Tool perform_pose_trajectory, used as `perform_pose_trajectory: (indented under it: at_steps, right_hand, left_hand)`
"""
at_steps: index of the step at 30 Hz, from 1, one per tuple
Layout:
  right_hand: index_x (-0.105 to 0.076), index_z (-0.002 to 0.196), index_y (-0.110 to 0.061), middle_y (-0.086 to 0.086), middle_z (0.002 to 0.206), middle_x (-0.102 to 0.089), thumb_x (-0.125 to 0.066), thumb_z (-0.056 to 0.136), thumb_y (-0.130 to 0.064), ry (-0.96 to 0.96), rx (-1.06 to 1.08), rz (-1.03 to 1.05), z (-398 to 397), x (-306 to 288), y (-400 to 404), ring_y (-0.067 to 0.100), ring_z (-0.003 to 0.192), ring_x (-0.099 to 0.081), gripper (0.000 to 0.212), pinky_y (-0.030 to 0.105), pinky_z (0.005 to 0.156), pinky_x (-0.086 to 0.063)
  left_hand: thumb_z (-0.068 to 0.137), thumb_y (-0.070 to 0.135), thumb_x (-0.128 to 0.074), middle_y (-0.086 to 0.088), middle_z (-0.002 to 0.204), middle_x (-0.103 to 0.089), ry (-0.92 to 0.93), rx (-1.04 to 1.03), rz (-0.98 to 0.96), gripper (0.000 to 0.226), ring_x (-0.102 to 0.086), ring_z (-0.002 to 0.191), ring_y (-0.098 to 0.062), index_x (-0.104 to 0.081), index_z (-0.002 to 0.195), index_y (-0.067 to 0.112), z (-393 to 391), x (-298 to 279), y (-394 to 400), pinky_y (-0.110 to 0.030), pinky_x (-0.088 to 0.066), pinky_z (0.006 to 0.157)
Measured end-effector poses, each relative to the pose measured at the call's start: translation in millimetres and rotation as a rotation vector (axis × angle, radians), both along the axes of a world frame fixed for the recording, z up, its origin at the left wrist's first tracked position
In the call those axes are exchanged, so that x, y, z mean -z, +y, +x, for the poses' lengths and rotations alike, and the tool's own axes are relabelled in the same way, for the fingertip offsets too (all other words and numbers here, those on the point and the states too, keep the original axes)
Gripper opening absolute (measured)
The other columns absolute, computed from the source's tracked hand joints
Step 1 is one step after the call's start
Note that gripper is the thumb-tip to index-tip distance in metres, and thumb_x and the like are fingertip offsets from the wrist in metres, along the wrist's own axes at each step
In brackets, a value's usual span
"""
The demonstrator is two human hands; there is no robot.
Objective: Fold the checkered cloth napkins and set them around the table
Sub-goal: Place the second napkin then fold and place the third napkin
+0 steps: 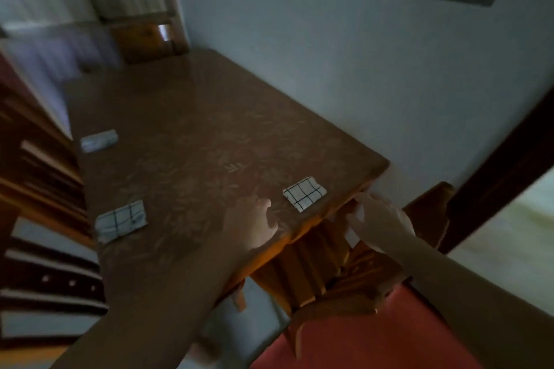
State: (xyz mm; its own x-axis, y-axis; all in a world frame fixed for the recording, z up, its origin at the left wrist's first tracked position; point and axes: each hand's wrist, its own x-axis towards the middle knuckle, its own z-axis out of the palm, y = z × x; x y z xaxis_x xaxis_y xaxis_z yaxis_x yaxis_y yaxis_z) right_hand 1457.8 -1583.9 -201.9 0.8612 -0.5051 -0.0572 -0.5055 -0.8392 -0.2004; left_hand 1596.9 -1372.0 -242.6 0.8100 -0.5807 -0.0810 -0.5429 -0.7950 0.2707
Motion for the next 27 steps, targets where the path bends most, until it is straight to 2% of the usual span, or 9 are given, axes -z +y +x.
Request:
perform_pose_trajectory:
  at_steps: [2, 5, 9, 13, 16, 20, 23, 25, 27]
  right_hand:
    - [-0.049, 0.127, -0.023, 0.003, 0.129, -0.053, -0.046, 0.093, -0.046, 0.014, -0.053, 0.041, 18.4, 11.5, -17.0, 0.022, 0.112, -0.053, 0.041, 0.039, 0.089, -0.045]
    - [-0.043, 0.138, -0.021, 0.003, 0.137, -0.048, -0.048, 0.093, -0.046, 0.049, -0.114, 0.055, 44.3, 35.0, -40.2, 0.022, 0.121, -0.049, 0.052, 0.043, 0.098, -0.045]
    - [-0.047, 0.136, -0.019, 0.004, 0.132, -0.051, -0.053, 0.090, -0.047, 0.086, -0.182, 0.097, 74.1, 71.1, -68.9, 0.022, 0.117, -0.052, 0.054, 0.045, 0.096, -0.048]
    - [-0.050, 0.131, -0.017, 0.006, 0.125, -0.053, -0.053, 0.090, -0.046, 0.152, -0.238, 0.145, 104.3, 98.5, -94.8, 0.023, 0.114, -0.053, 0.050, 0.045, 0.095, -0.048]
    - [-0.054, 0.122, -0.017, 0.004, 0.120, -0.054, -0.053, 0.091, -0.044, 0.189, -0.295, 0.158, 130.1, 120.0, -113.6, 0.023, 0.109, -0.054, 0.041, 0.043, 0.093, -0.049]
    - [-0.049, 0.085, -0.021, 0.003, 0.093, -0.050, -0.052, 0.092, -0.039, 0.170, -0.385, 0.198, 164.8, 144.4, -129.8, 0.019, 0.086, -0.050, 0.020, 0.036, 0.077, -0.046]
    - [-0.033, 0.065, -0.028, -0.001, 0.074, -0.043, -0.051, 0.094, -0.035, 0.108, -0.415, 0.306, 186.2, 161.1, -140.8, 0.019, 0.075, -0.046, 0.035, 0.032, 0.067, -0.038]
    - [-0.038, 0.062, -0.025, -0.002, 0.064, -0.042, -0.052, 0.094, -0.034, 0.082, -0.408, 0.350, 195.7, 168.4, -145.2, 0.018, 0.064, -0.047, 0.036, 0.027, 0.059, -0.035]
    - [-0.052, 0.066, -0.017, -0.002, 0.060, -0.047, -0.055, 0.094, -0.029, 0.098, -0.405, 0.375, 202.1, 173.2, -149.7, 0.015, 0.056, -0.048, 0.031, 0.024, 0.050, -0.033]
  left_hand:
    - [0.084, 0.055, -0.050, 0.002, 0.132, -0.055, 0.048, -0.098, -0.009, 0.052, -0.051, 0.122, -0.021, -0.052, 0.130, 0.030, 1.5, 13.3, -10.8, -0.042, -0.044, 0.099]
    - [0.072, 0.068, -0.044, 0.006, 0.127, -0.056, 0.022, -0.196, 0.026, 0.059, -0.051, 0.117, -0.023, -0.054, 0.122, 0.037, 4.0, 39.4, -34.0, -0.045, -0.046, 0.095]
    - [0.087, 0.051, -0.047, -0.004, 0.150, -0.039, 0.199, -0.250, 0.045, 0.066, -0.038, 0.134, -0.031, -0.031, 0.147, 0.027, 23.1, 68.7, -62.3, -0.050, -0.036, 0.107]
    - [0.088, 0.050, -0.050, -0.001, 0.161, -0.017, 0.225, -0.295, 0.065, 0.074, -0.028, 0.141, -0.033, -0.018, 0.152, 0.032, 31.4, 93.3, -75.5, -0.055, -0.029, 0.109]
    - [0.086, 0.052, -0.049, -0.002, 0.155, -0.031, 0.186, -0.371, 0.113, 0.066, -0.034, 0.136, -0.032, -0.031, 0.147, 0.032, 31.6, 117.0, -77.2, -0.052, -0.030, 0.106]
    - [0.088, 0.050, -0.049, -0.002, 0.145, -0.041, 0.192, -0.499, 0.131, 0.056, -0.036, 0.133, -0.030, -0.041, 0.138, 0.028, 32.2, 132.1, -85.8, -0.049, -0.035, 0.103]
    - [0.089, 0.047, -0.048, -0.003, 0.149, -0.040, 0.133, -0.548, 0.063, 0.049, -0.037, 0.133, -0.032, -0.047, 0.134, 0.030, 34.5, 136.1, -111.3, -0.049, -0.036, 0.104]
    - [0.090, 0.043, -0.049, -0.004, 0.149, -0.042, 0.131, -0.587, -0.042, 0.038, -0.039, 0.135, -0.032, -0.058, 0.123, 0.025, 39.9, 136.9, -132.1, -0.048, -0.038, 0.105]
    - [0.091, 0.039, -0.052, -0.004, 0.121, -0.062, 0.238, -0.655, -0.157, 0.029, -0.056, 0.116, -0.027, -0.065, 0.107, 0.019, 44.9, 135.0, -153.3, -0.041, -0.047, 0.094]
